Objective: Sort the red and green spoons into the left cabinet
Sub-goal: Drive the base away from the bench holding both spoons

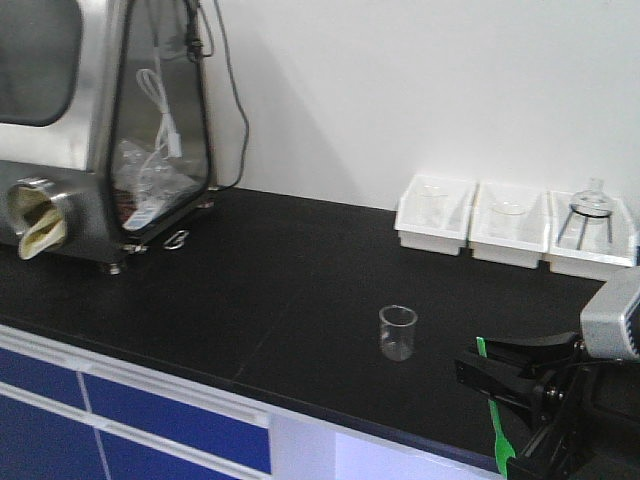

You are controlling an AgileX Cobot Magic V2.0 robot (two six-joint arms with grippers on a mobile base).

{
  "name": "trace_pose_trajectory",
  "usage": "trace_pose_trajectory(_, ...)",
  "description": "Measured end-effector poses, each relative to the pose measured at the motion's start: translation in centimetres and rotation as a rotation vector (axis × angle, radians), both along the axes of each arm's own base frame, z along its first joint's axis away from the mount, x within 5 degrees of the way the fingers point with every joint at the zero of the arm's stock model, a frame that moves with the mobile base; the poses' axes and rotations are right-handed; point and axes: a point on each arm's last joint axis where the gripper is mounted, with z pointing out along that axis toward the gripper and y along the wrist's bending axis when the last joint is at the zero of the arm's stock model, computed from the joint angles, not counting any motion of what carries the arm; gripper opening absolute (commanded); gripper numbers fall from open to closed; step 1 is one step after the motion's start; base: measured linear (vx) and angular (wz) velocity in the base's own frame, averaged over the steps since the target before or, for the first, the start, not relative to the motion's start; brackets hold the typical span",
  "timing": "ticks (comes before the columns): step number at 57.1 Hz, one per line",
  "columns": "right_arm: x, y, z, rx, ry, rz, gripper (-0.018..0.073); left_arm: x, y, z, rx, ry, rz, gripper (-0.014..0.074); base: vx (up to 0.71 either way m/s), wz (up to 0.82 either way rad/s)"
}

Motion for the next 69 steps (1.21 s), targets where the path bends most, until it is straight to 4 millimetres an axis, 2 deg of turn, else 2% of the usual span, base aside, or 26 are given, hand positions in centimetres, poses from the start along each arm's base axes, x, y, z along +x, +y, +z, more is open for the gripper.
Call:
trace_pose_trajectory(36,-0.01,0.00,-0.03,0.000,0.001,0.000,-0.0005,0.00,0.00,0.00,0.000,0.000,0.000,0.0000,-0.07,0.68)
trace_pose_trajectory(69,-0.01,0.01,-0.03,0.000,0.001,0.001,-0.0005,0.00,0.00,0.00,0.000,0.000,0.000,0.0000,0.07,0.53)
